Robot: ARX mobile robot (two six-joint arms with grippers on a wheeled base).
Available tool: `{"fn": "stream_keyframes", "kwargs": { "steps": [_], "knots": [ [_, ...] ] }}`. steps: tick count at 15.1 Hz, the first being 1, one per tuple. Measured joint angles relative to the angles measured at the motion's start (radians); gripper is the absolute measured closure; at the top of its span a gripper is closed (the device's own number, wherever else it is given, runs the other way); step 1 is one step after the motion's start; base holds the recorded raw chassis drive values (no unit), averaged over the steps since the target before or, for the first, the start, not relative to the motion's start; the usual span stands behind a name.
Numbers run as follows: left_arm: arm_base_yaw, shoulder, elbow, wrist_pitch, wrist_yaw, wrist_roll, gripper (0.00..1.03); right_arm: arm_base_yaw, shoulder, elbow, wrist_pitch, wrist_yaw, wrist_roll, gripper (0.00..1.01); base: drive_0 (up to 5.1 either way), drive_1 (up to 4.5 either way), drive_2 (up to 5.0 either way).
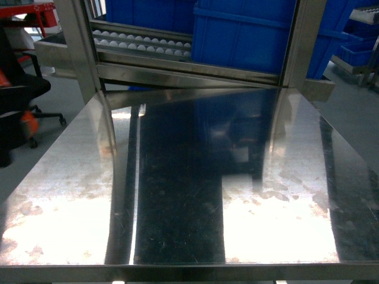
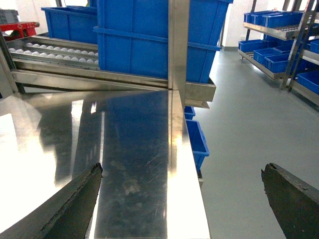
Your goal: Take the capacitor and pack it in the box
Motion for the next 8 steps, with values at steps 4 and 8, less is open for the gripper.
{"fn": "stream_keyframes", "kwargs": {
  "steps": [4, 8],
  "knots": [
    [-0.098, -0.672, -0.091, -0.491, -0.16, -0.011, 0.58, 0.0, 0.0, 0.0, 0.0, 0.0, 0.0, 0.03, 0.0, 0.0, 0.0],
    [-0.091, -0.897, -0.092, -0.666, -0.188, -0.011, 0.58, 0.0, 0.0, 0.0, 0.0, 0.0, 0.0, 0.03, 0.0, 0.0, 0.0]
  ]
}}
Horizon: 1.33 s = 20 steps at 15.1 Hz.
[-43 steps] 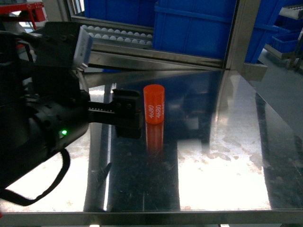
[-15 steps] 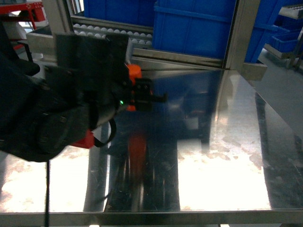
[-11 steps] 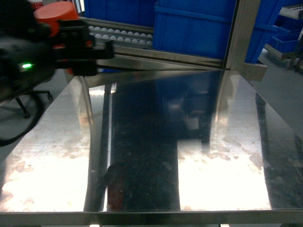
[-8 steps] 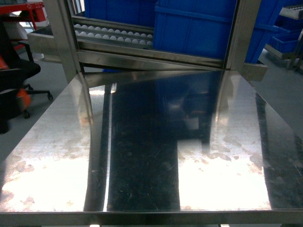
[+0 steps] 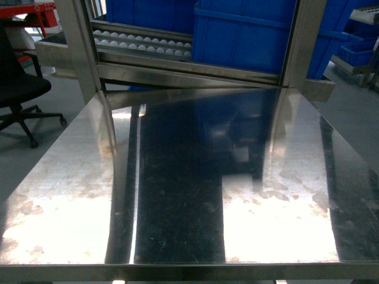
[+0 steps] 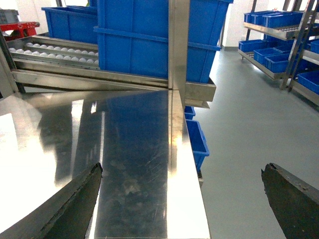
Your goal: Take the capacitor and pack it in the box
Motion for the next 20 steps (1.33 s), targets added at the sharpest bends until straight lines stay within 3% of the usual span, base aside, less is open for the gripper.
{"fn": "stream_keyframes", "kwargs": {
  "steps": [2, 3, 5, 9, 10, 11, 20],
  "knots": [
    [0.0, 0.001, 0.0, -0.001, 0.0, 0.0, 0.58, 0.0, 0.0, 0.0, 0.0, 0.0, 0.0, 0.03, 0.0, 0.0, 0.0],
    [0.026, -0.028, 0.0, -0.068, 0.058, 0.014, 0.58, 0.0, 0.0, 0.0, 0.0, 0.0, 0.0, 0.03, 0.0, 0.0, 0.0],
    [0.136, -0.088, -0.04, -0.082, 0.177, 0.035, 0.58, 0.0, 0.0, 0.0, 0.0, 0.0, 0.0, 0.03, 0.0, 0.0, 0.0],
    [0.278, -0.147, -0.097, -0.088, 0.328, 0.036, 0.58, 0.0, 0.0, 0.0, 0.0, 0.0, 0.0, 0.03, 0.0, 0.0, 0.0],
    [0.382, -0.165, -0.107, -0.092, 0.437, 0.037, 0.58, 0.0, 0.0, 0.0, 0.0, 0.0, 0.0, 0.03, 0.0, 0.0, 0.0],
    [0.431, -0.169, -0.115, -0.092, 0.45, 0.037, 0.58, 0.0, 0.0, 0.0, 0.0, 0.001, 0.0, 0.03, 0.0, 0.0, 0.0],
    [0.421, -0.226, -0.175, -0.087, 0.472, 0.039, 0.58, 0.0, 0.0, 0.0, 0.0, 0.0, 0.0, 0.03, 0.0, 0.0, 0.0]
  ]
}}
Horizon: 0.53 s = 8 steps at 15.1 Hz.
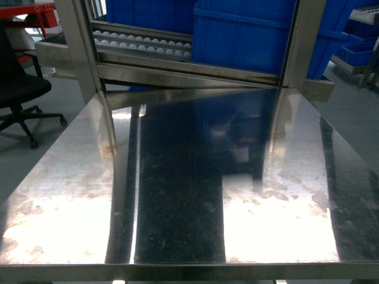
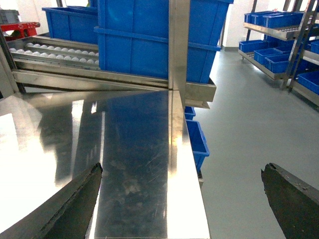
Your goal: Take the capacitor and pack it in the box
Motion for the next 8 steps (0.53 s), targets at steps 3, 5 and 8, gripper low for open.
{"fn": "stream_keyframes", "kwargs": {
  "steps": [3, 5, 8],
  "knots": [
    [0.0, 0.0, 0.0, 0.003, -0.001, 0.0, 0.58, 0.0, 0.0, 0.0, 0.0, 0.0, 0.0, 0.03, 0.0, 0.0, 0.0],
    [0.0, 0.0, 0.0, 0.003, 0.0, 0.0, 0.58, 0.0, 0.0, 0.0, 0.0, 0.0, 0.0, 0.03, 0.0, 0.0, 0.0],
    [0.0, 0.0, 0.0, 0.003, 0.0, 0.0, 0.58, 0.0, 0.0, 0.0, 0.0, 0.0, 0.0, 0.03, 0.0, 0.0, 0.0]
  ]
}}
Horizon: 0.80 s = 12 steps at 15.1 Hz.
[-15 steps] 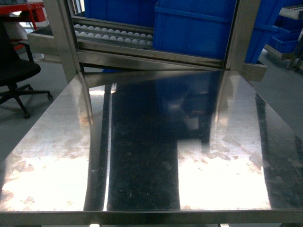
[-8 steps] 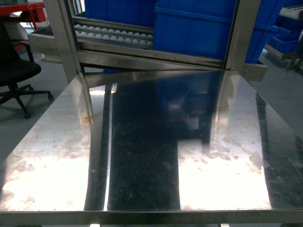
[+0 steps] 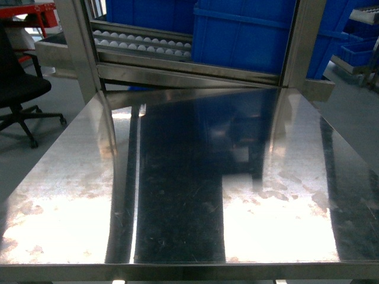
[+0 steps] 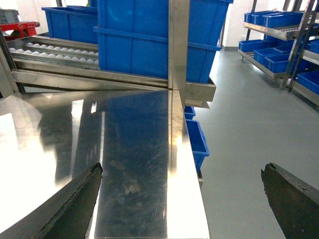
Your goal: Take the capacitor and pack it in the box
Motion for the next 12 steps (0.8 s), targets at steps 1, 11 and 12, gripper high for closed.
{"fn": "stream_keyframes", "kwargs": {
  "steps": [1, 11, 12],
  "knots": [
    [0.0, 0.0, 0.0, 0.0, 0.0, 0.0, 0.58, 0.0, 0.0, 0.0, 0.0, 0.0, 0.0, 0.03, 0.0, 0.0, 0.0],
    [0.0, 0.0, 0.0, 0.0, 0.0, 0.0, 0.58, 0.0, 0.0, 0.0, 0.0, 0.0, 0.0, 0.03, 0.0, 0.0, 0.0],
    [0.0, 0.0, 0.0, 0.0, 0.0, 0.0, 0.58, 0.0, 0.0, 0.0, 0.0, 0.0, 0.0, 0.03, 0.0, 0.0, 0.0]
  ]
}}
